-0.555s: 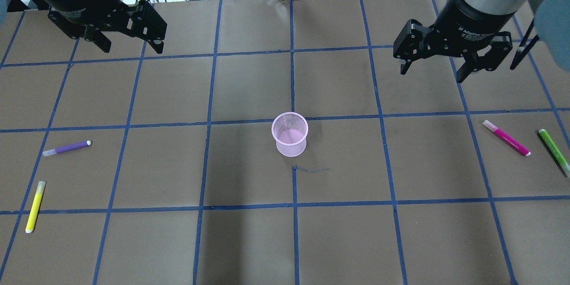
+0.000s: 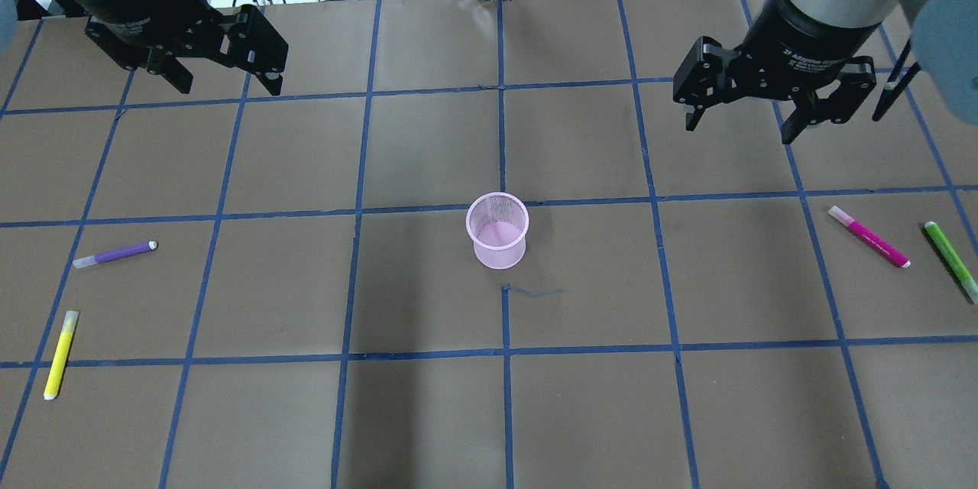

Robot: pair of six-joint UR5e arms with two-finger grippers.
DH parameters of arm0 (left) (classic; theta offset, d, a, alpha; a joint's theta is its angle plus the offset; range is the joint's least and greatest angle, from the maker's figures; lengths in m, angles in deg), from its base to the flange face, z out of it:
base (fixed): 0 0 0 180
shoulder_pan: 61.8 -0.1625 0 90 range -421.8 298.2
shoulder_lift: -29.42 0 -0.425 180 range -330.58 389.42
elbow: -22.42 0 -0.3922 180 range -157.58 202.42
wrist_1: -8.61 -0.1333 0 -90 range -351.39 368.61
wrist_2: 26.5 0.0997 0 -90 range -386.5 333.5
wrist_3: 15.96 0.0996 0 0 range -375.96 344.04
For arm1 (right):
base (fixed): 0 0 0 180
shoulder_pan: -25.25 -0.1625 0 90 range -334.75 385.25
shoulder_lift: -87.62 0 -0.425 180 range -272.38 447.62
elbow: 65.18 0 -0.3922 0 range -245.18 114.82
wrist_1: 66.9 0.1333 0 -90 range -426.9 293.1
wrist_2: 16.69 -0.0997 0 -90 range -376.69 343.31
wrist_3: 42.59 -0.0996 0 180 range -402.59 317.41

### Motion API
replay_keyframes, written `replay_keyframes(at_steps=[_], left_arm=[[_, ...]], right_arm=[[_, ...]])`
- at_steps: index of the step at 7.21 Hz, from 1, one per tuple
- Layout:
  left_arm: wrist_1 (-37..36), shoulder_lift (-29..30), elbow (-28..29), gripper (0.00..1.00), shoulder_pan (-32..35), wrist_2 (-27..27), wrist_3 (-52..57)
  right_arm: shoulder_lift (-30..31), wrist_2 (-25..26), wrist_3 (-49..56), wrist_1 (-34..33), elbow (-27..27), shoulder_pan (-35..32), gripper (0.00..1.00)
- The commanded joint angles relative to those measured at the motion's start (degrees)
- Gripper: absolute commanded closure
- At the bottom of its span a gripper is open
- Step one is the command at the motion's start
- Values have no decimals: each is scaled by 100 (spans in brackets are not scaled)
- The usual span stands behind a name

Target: Insert purple and pink pens into pink cup

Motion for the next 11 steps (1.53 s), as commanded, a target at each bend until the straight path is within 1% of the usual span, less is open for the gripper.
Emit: replay_keyframes(at_steps=[1,2,3,4,6,7,8,9,10,11], left_arm=[[85,-18,-33,0,9,9,17],[173,-70,-129,0,-17,35,131],[252,-97,-269,0,-174,79,906],[253,-97,-505,0,-480,219,1584],[174,-19,-945,0,-1418,238,3137],[-88,147,-1095,0,-2059,255,3851],[-847,366,-1479,0,-2587,247,4859],[-1560,490,-1979,0,-2940,177,5356],[-1880,579,-2315,0,-3127,202,5405],[-2405,806,-2405,0,-3190,194,5536]], right_arm=[[-1,8,125,9,0,57,0],[-45,0,204,-16,9,66,0],[-106,78,396,-95,148,180,0],[-106,96,1355,-122,306,651,0],[-115,70,3831,-288,657,1871,0],[-167,70,4644,-742,947,2321,0],[-168,70,5592,-1338,1315,2726,0],[-168,70,6619,-1962,1762,3086,0],[-255,70,7587,-2812,2306,3351,0],[-395,105,8615,-3708,2738,3467,0]])
